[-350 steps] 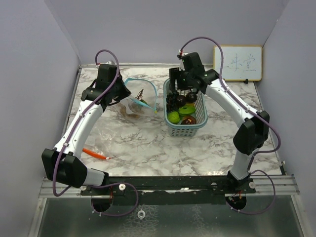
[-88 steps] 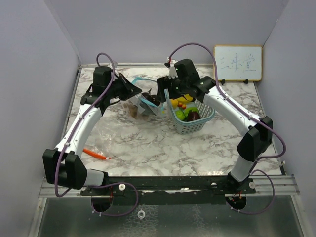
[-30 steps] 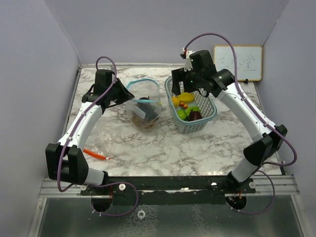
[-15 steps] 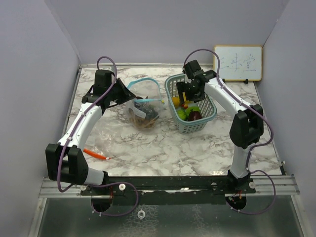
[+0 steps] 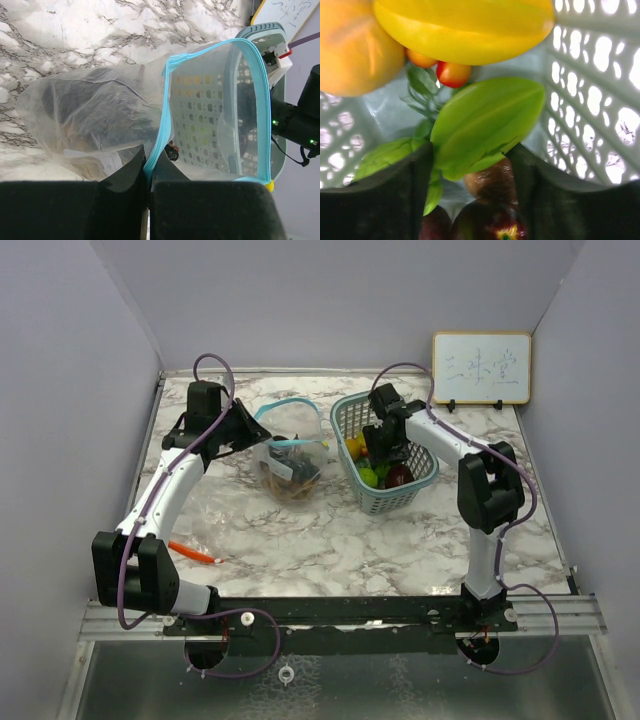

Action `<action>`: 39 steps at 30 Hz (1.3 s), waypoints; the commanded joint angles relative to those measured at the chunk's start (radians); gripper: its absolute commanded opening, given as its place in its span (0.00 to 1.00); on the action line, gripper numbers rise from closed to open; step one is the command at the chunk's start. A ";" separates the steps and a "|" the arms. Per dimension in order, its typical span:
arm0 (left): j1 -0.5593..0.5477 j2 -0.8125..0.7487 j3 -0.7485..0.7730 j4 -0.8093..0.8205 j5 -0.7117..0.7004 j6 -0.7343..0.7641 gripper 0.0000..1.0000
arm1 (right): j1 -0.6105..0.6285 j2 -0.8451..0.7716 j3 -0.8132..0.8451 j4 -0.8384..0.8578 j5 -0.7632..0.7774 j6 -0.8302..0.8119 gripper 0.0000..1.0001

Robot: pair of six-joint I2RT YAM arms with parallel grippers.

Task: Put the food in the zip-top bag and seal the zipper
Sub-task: Pick up the fake fruit from the bin, then place the fake fruit in the zipper food storage bag.

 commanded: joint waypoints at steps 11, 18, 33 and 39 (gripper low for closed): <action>0.018 -0.007 0.016 0.016 0.043 0.009 0.00 | 0.004 -0.098 -0.007 0.042 0.075 -0.017 0.02; 0.022 -0.019 -0.009 0.054 0.069 -0.025 0.00 | 0.003 -0.242 0.068 0.071 -0.007 -0.025 0.02; 0.022 -0.016 -0.039 0.107 0.119 -0.048 0.00 | 0.044 -0.348 0.200 0.239 -0.628 -0.025 0.02; 0.021 -0.021 -0.008 0.131 0.173 -0.035 0.00 | 0.172 -0.272 0.269 0.340 -0.706 -0.013 0.02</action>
